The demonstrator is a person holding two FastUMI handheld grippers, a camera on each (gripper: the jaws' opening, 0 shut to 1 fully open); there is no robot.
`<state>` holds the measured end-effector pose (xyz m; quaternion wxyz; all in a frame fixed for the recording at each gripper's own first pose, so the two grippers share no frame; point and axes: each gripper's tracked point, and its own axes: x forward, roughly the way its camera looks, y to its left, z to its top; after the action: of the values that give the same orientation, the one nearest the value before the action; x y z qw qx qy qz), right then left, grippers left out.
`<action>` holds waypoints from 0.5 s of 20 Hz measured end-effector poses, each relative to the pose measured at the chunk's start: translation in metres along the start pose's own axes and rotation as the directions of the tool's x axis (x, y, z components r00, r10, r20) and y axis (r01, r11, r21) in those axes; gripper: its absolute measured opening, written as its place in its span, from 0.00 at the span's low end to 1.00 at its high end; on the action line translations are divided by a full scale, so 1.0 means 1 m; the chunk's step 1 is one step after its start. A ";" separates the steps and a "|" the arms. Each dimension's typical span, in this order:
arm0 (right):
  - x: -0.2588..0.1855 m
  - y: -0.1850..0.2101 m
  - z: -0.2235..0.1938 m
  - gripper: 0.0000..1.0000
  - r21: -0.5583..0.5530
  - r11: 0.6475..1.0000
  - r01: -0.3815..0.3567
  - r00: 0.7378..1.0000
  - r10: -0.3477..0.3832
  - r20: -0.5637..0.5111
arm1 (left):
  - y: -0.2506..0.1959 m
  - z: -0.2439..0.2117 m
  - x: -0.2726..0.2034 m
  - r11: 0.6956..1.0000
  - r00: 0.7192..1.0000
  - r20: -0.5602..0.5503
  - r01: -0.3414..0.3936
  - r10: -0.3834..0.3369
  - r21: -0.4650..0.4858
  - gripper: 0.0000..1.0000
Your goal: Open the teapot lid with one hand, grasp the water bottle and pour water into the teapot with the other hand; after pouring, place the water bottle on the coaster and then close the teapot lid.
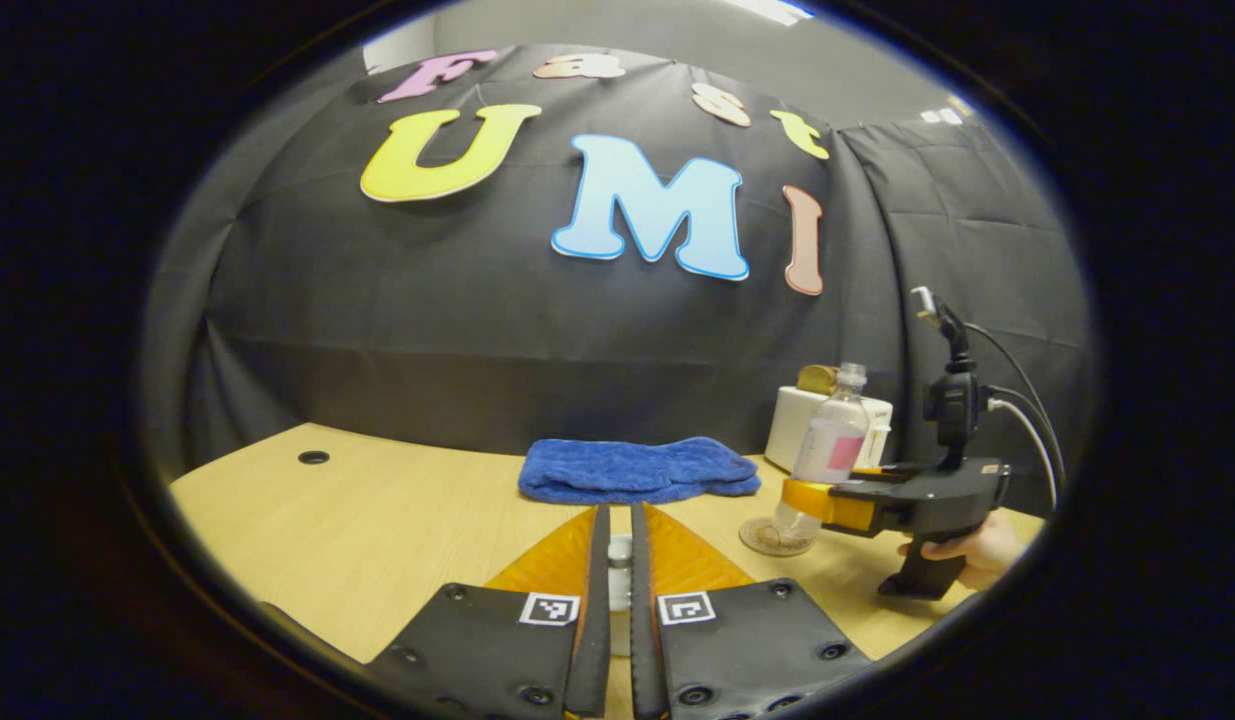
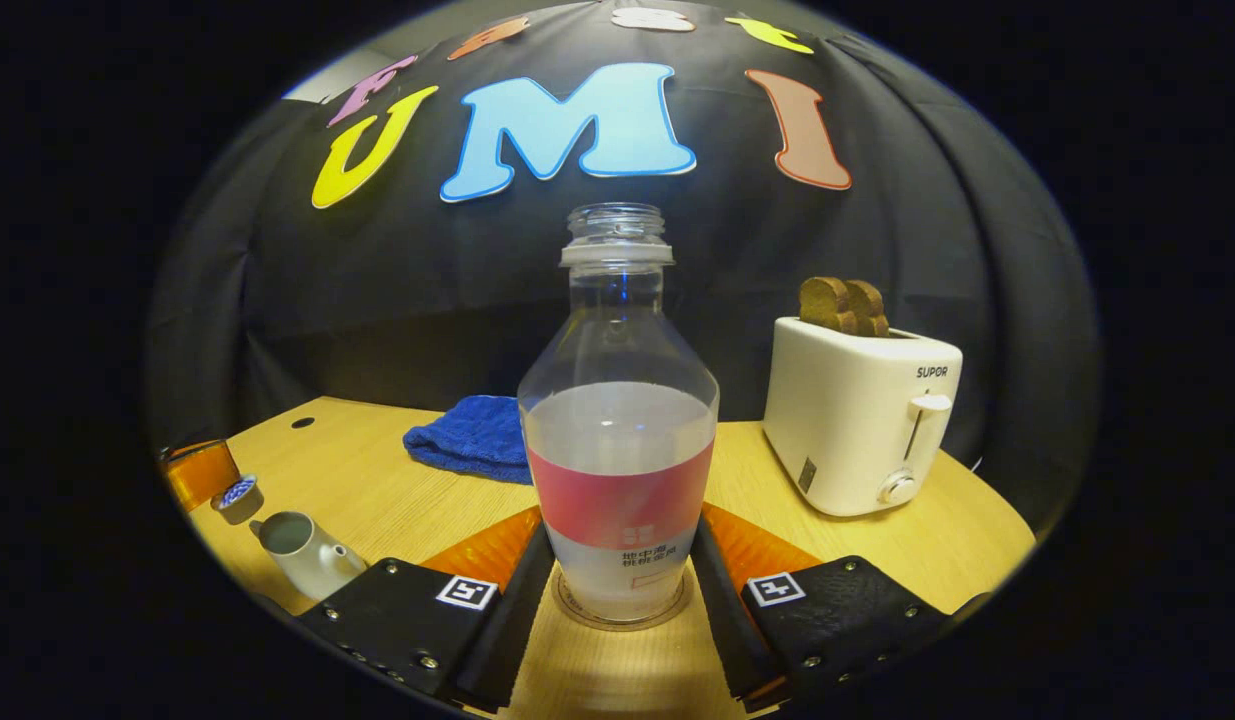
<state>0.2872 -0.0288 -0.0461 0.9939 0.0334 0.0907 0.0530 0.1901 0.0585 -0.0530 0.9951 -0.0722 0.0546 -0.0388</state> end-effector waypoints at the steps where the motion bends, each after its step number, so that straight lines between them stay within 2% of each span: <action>1: 0.004 0.000 -0.004 0.76 -0.007 1.000 0.001 1.000 -0.001 -0.011 | -0.001 0.000 -0.001 1.000 1.000 -0.001 0.003 -0.003 -0.001 0.15; 4: 0.011 -0.003 -0.010 0.76 -0.024 1.000 0.016 0.999 -0.017 -0.036 | -0.001 0.000 0.000 1.000 1.000 -0.002 0.003 -0.003 0.007 0.15; 10: 0.005 -0.011 -0.008 0.78 0.011 1.000 0.010 0.999 -0.010 -0.039 | 0.000 -0.012 0.006 1.000 1.000 -0.028 0.002 -0.002 0.006 0.15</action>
<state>0.2922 -0.0386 -0.0553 0.9920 0.0375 0.1105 0.0482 0.1949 0.0562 -0.0658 0.9944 -0.0689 0.0683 -0.0409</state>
